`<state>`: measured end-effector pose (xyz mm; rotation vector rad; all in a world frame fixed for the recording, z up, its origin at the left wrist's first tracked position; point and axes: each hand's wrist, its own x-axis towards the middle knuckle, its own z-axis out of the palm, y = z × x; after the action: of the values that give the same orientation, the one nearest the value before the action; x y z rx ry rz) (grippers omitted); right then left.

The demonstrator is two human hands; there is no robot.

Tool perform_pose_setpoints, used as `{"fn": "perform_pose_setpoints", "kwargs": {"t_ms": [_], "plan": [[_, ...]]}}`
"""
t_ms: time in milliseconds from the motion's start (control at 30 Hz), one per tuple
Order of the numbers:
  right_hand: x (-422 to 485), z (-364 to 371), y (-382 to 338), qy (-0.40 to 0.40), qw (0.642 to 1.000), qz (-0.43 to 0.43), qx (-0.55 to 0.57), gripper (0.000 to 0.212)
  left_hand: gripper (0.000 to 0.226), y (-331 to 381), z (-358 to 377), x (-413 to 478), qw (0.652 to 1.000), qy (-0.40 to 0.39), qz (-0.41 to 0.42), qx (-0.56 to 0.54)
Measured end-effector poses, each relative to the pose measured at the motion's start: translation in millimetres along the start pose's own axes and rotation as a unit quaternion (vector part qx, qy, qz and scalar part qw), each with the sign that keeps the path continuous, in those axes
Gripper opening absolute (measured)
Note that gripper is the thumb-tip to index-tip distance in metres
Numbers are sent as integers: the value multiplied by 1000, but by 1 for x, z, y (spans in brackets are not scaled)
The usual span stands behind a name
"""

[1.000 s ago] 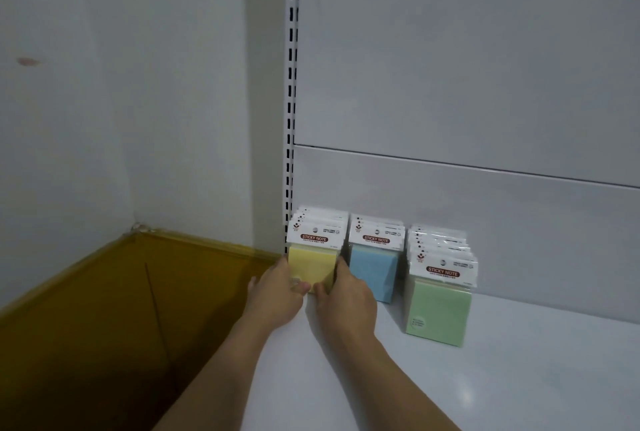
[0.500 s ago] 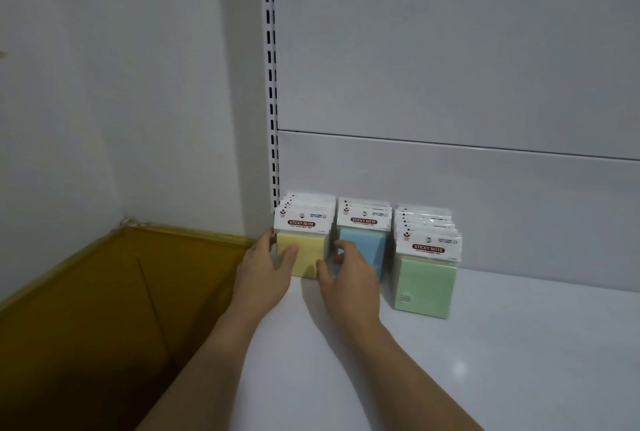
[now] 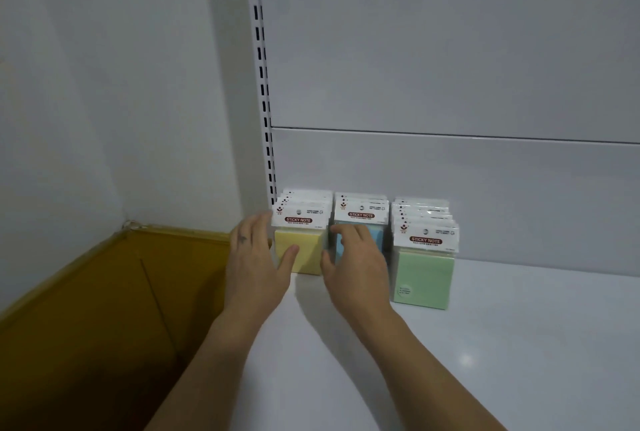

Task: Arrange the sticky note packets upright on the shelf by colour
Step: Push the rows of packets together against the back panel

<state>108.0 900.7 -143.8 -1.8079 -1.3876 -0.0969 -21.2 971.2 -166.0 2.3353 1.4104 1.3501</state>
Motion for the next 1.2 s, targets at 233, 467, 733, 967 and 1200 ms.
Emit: {"fn": "perform_pose_setpoints", "kwargs": {"t_ms": [233, 467, 733, 967, 1200], "plan": [[19, -66, 24, 78, 986, -92, -117, 45, 56, 36, 12, 5, 973, -75, 191, 103], [1, -78, 69, 32, 966, -65, -248, 69, 85, 81, 34, 36, 900, -171, 272, 295], [-12, -65, 69, 27, 950, -125, -286, 75, 77, 88, 59, 48, 868, -183, 315, 338], [-14, -59, 72, 21, 948, -106, -299, 79, 70, 83, 67, 44, 873, -162, 300, 350], [-13, -58, 75, 24, 949, -88, -301, 79, 82, 85, 64, 36, 907, -119, 271, 301]]}}
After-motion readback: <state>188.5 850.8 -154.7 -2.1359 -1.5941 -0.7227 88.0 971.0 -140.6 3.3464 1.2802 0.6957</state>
